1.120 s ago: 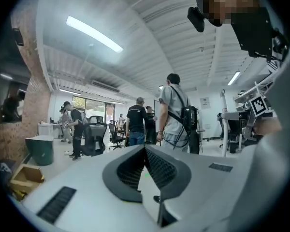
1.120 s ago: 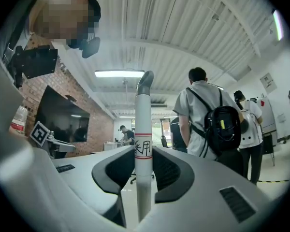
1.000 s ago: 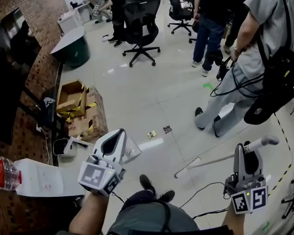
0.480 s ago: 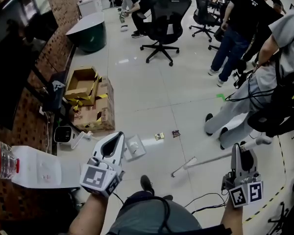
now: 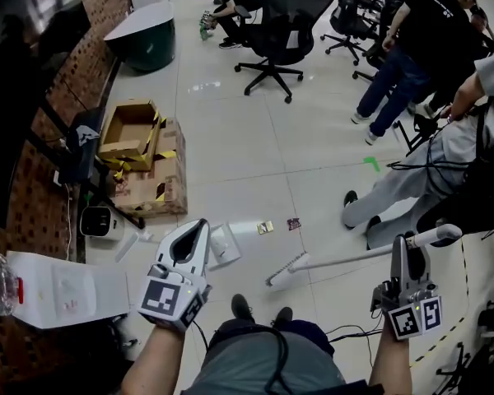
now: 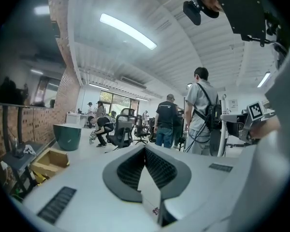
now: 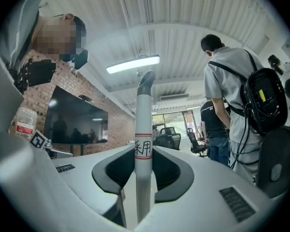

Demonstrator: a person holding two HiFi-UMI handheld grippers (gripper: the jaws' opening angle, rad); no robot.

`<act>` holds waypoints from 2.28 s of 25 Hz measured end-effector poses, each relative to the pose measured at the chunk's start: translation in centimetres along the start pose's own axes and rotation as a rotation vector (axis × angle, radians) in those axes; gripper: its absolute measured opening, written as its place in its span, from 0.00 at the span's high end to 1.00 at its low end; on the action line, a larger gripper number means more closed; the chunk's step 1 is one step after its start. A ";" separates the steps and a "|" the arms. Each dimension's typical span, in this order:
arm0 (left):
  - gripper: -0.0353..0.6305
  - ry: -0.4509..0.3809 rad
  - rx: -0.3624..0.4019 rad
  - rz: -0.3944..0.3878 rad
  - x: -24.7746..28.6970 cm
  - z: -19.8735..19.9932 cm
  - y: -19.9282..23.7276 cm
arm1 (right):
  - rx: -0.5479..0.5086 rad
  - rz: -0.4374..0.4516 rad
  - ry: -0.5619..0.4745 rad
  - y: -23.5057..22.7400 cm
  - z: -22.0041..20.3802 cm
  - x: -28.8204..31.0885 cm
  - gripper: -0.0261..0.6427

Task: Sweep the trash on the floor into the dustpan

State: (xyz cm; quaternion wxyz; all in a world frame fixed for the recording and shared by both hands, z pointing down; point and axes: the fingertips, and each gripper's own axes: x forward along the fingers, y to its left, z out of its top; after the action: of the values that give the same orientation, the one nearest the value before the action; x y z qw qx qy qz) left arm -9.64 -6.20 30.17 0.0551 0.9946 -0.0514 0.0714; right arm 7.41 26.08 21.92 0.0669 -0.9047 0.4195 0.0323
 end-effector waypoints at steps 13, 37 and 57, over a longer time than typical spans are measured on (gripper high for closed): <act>0.92 0.078 0.044 0.141 8.3 -2.9 0.7 | -0.033 0.285 0.082 -1.5 -5.2 12.3 0.78; 0.92 0.215 -0.202 0.253 27.5 -16.1 2.3 | -0.027 0.599 0.237 -14.8 -23.9 27.7 0.78; 0.92 0.319 -0.195 0.240 31.3 -27.3 6.5 | -0.035 0.625 0.335 -12.5 -39.7 33.2 0.78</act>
State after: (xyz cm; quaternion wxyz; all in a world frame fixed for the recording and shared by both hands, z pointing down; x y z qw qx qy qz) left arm 16.76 -12.38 62.36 0.1496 0.9474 -0.1668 0.2284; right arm 38.52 3.11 58.50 -0.0314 -0.7264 0.6805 -0.0906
